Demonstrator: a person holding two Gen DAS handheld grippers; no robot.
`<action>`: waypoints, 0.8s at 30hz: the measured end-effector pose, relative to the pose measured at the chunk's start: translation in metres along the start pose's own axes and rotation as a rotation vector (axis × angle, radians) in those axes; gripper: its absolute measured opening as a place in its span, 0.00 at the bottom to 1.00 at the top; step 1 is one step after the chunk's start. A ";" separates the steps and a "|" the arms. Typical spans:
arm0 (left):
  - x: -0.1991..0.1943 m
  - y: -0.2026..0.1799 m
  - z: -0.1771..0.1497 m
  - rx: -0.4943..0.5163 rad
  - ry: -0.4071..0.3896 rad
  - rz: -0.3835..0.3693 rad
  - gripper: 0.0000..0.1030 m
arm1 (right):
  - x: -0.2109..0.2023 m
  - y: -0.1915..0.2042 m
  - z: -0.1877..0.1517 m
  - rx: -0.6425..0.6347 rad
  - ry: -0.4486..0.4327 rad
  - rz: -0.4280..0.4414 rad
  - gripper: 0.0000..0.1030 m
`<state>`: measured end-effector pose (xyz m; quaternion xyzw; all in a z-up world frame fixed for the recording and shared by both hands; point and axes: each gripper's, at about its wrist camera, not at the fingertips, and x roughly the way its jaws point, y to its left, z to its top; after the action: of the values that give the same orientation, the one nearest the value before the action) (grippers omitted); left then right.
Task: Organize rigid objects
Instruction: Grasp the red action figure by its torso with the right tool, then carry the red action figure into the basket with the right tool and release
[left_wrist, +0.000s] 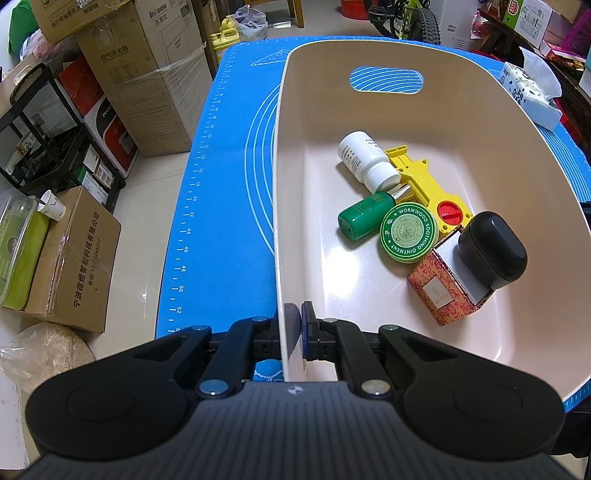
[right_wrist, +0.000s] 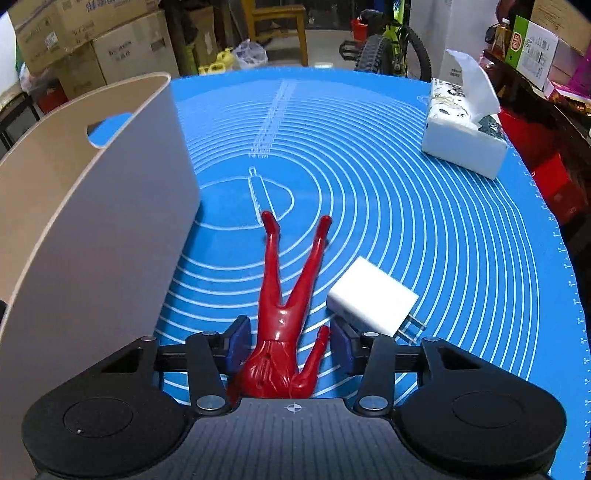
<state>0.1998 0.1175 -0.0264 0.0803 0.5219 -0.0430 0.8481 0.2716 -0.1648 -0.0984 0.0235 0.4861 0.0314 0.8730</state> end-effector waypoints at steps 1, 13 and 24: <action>0.000 0.000 0.001 -0.002 0.000 -0.001 0.08 | 0.000 0.002 -0.001 -0.011 -0.002 -0.009 0.47; 0.000 0.001 0.001 -0.002 0.001 -0.001 0.08 | -0.019 0.013 -0.013 -0.083 -0.088 -0.010 0.45; 0.000 0.001 0.001 -0.002 0.001 -0.001 0.08 | -0.068 0.010 -0.003 -0.094 -0.249 0.026 0.45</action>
<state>0.2008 0.1186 -0.0259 0.0795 0.5224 -0.0428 0.8479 0.2328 -0.1603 -0.0423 -0.0073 0.3716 0.0621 0.9263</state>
